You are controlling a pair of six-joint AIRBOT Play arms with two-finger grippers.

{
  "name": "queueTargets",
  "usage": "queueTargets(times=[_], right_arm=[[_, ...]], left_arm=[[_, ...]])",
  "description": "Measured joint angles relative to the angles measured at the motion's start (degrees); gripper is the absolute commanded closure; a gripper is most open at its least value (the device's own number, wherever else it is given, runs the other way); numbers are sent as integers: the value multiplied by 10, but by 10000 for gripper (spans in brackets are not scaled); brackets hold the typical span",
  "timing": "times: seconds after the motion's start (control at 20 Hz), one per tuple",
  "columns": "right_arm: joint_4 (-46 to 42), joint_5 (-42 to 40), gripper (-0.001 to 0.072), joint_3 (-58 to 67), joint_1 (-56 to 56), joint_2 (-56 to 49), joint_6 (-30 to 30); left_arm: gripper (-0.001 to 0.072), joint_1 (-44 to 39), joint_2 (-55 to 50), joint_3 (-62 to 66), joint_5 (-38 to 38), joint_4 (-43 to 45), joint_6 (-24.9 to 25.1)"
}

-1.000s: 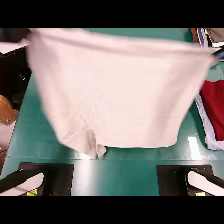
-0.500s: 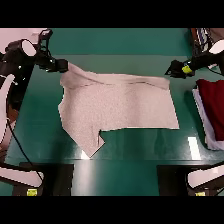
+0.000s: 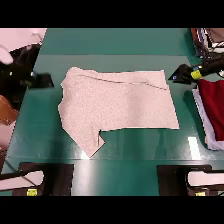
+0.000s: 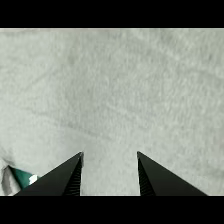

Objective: Fold the shirts.

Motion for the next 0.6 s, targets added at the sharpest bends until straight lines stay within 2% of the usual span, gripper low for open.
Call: queueTargets(times=[0.3,0.6], right_arm=[[72,-44,328,-188,-19,136,-41],[89,-64,329,-245,-21,200,-54]], left_arm=[[166,13,148,-293,55,-76,6],[167,16,177,-409,140,-158,6]])
